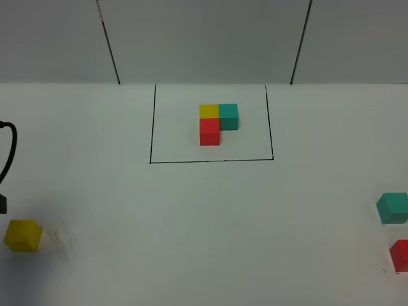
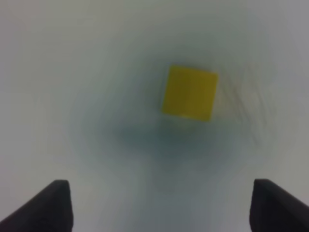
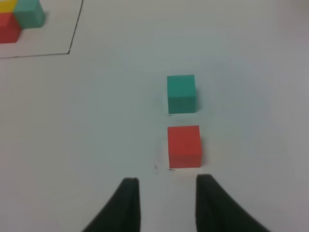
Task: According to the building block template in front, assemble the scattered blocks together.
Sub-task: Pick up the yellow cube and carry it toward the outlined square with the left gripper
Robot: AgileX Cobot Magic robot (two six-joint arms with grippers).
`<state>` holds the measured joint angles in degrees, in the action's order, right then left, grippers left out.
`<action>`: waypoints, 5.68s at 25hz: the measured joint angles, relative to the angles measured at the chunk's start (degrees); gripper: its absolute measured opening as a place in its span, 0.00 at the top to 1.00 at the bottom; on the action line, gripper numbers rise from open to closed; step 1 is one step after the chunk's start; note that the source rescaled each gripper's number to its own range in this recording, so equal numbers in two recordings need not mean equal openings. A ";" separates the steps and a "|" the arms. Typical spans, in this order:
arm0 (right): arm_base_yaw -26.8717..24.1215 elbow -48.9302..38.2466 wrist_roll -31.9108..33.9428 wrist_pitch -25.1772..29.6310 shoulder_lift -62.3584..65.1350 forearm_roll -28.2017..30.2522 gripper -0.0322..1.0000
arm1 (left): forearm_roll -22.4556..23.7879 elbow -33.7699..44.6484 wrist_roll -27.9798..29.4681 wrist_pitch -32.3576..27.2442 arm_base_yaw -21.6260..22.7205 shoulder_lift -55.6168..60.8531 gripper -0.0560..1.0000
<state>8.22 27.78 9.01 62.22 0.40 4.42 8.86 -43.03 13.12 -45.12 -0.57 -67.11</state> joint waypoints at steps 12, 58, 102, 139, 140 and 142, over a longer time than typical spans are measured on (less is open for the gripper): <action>0.00 0.00 0.00 0.00 0.00 0.00 0.96 | 0.03 -0.04 -3.28 7.14 0.00 -12.98 0.27; 0.00 0.00 0.00 0.00 0.00 0.00 0.96 | 0.11 -3.68 -5.94 21.00 -0.17 -32.29 0.95; 0.00 0.00 0.00 0.00 0.00 0.00 0.96 | -2.94 -37.72 -53.91 6.83 -38.53 -51.65 0.95; 0.00 0.00 0.00 0.00 0.00 0.00 0.96 | -9.91 -37.93 -64.24 8.38 -38.59 -55.25 0.85; 0.00 0.00 0.00 0.00 0.00 0.00 0.96 | -9.97 -37.93 -64.24 7.84 -38.59 -54.97 0.76; 0.00 0.00 0.00 0.00 0.00 0.00 0.96 | -9.97 -37.93 -63.53 7.16 -38.59 -53.65 0.58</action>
<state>8.22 27.78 9.01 62.22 0.40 4.42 -1.11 -80.96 -50.41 -37.95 -39.17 -120.76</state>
